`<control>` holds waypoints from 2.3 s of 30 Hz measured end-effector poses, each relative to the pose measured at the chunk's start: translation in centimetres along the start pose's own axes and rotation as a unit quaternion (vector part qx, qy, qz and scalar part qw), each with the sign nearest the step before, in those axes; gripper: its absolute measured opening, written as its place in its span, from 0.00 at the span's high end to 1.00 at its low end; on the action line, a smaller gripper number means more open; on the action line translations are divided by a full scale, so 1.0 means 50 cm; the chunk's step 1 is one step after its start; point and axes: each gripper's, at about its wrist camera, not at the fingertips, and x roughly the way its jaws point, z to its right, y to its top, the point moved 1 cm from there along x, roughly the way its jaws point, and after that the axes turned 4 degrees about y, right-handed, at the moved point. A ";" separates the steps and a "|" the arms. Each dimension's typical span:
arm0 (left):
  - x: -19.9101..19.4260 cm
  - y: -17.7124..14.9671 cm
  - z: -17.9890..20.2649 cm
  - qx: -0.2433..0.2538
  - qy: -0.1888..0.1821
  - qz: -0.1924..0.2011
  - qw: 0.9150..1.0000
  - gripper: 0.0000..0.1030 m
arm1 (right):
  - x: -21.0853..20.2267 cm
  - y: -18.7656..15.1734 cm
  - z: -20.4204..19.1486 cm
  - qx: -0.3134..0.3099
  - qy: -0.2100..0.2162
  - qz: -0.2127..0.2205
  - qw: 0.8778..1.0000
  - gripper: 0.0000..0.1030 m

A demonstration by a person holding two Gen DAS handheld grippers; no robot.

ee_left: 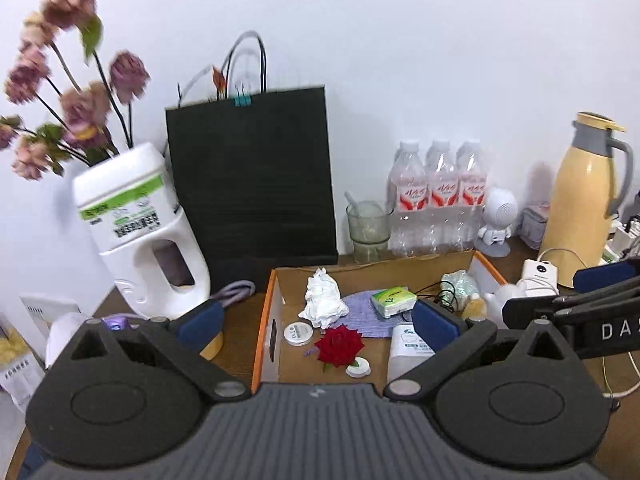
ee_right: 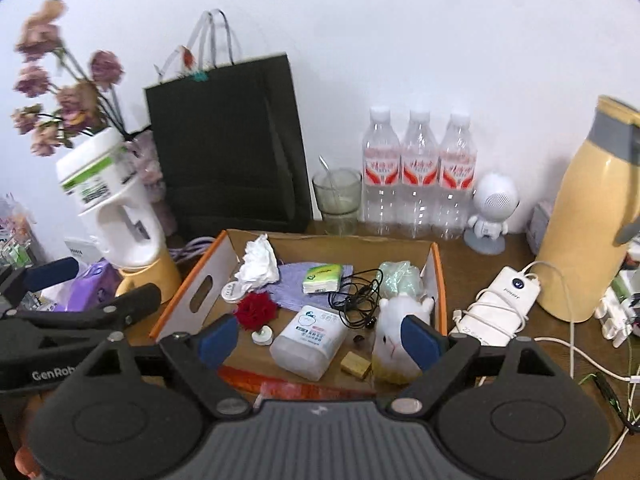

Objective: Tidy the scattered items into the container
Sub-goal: 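Move both tools back toward the small items beside the box, then grasp the small black item with the left tool while the right grasps the blue-white wrapper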

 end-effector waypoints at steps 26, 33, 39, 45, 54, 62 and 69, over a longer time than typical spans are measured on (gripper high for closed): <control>-0.108 -0.369 0.040 -0.012 -0.074 0.036 0.997 0.00 | -0.026 -0.364 0.060 0.054 -0.019 0.069 0.996 0.17; -0.063 -0.356 0.074 0.018 -0.093 0.032 0.995 0.00 | 0.097 -0.303 0.126 0.096 -0.046 0.033 0.994 0.71; -0.027 -0.325 0.147 0.042 -0.175 0.026 0.983 0.13 | 0.060 -0.299 0.189 0.113 -0.019 0.046 0.992 0.94; 0.044 -0.281 0.289 0.124 -0.288 0.004 0.950 0.42 | 0.037 -0.286 0.277 0.128 -0.003 0.082 0.988 0.94; 0.116 -0.288 0.372 0.201 -0.341 -0.044 0.917 0.58 | 0.013 -0.309 0.322 0.162 0.028 0.099 0.981 0.94; 0.124 -0.278 0.350 0.191 -0.344 -0.075 0.916 0.87 | 0.008 -0.309 0.301 0.138 0.042 0.095 0.985 0.94; 0.055 -0.279 0.165 0.067 -0.223 -0.033 0.972 0.87 | 0.040 -0.320 0.219 0.066 0.134 0.031 0.988 0.94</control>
